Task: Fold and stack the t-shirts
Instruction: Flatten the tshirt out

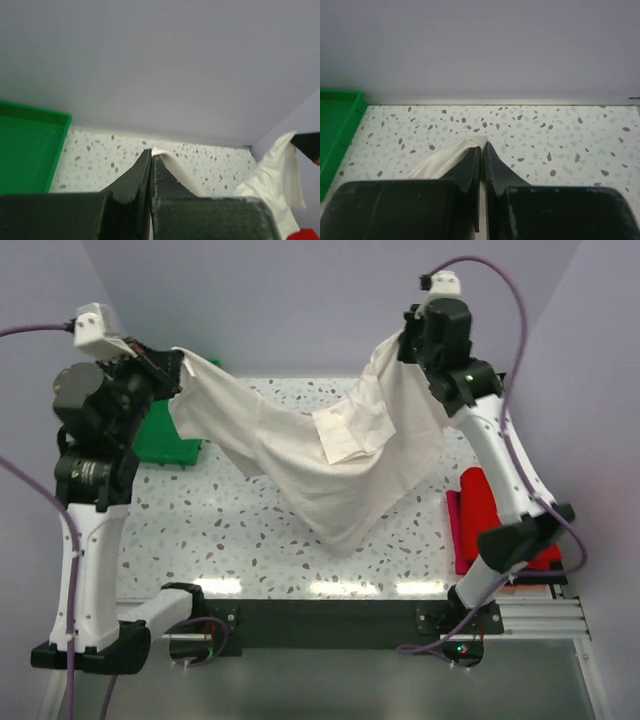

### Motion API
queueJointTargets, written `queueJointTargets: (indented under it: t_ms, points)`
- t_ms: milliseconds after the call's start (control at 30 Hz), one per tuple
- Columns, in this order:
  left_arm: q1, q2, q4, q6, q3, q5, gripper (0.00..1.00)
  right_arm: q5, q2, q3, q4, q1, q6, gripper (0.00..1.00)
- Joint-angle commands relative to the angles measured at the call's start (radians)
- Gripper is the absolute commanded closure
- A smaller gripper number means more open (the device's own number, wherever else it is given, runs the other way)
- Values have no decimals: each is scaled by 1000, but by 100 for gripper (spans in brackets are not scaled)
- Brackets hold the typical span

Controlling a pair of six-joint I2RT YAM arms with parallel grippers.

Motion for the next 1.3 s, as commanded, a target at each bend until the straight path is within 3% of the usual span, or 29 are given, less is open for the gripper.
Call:
queueJointTargets:
  t_ms: [0,67,100,133,200,233,267,300,367,400,500,700,867,1267]
  points:
    - [8,109,19,-53,-144,30,100,-128,303,140,35,-6,-32,100]
    - [8,117,53,-84,-266,44,100,-148,455,350,-81,-6,-23,87]
    - [9,113,76,-105,-365,39,100,-165,582,499,-125,-6,-5,74]
    - [9,108,91,-116,-406,27,100,-171,641,566,-221,-6,8,51]
    - [9,94,108,-130,-481,22,100,-179,690,614,-293,-6,53,40]
    - [9,87,122,-134,-545,24,100,-158,653,558,-295,-4,70,37]
    - [9,79,131,-139,-575,25,100,-151,610,473,-254,-4,89,36]
    - [9,62,139,-144,-602,34,100,-148,545,259,-215,-4,129,35]
    - [9,44,156,-148,-661,44,100,-136,349,40,-103,-4,187,33]
    - [9,38,158,-153,-685,47,100,-130,289,-154,-74,-4,201,32]
    - [9,19,165,-156,-718,67,100,-102,70,-478,-28,-2,282,32]
    - [9,-21,164,-154,-767,67,100,-140,-266,-954,8,-4,455,34]
    - [9,-31,164,-151,-776,87,100,-114,-380,-1157,32,-4,538,39]
    - [9,-39,171,-142,-804,102,100,-88,-267,-1220,92,-4,565,41]
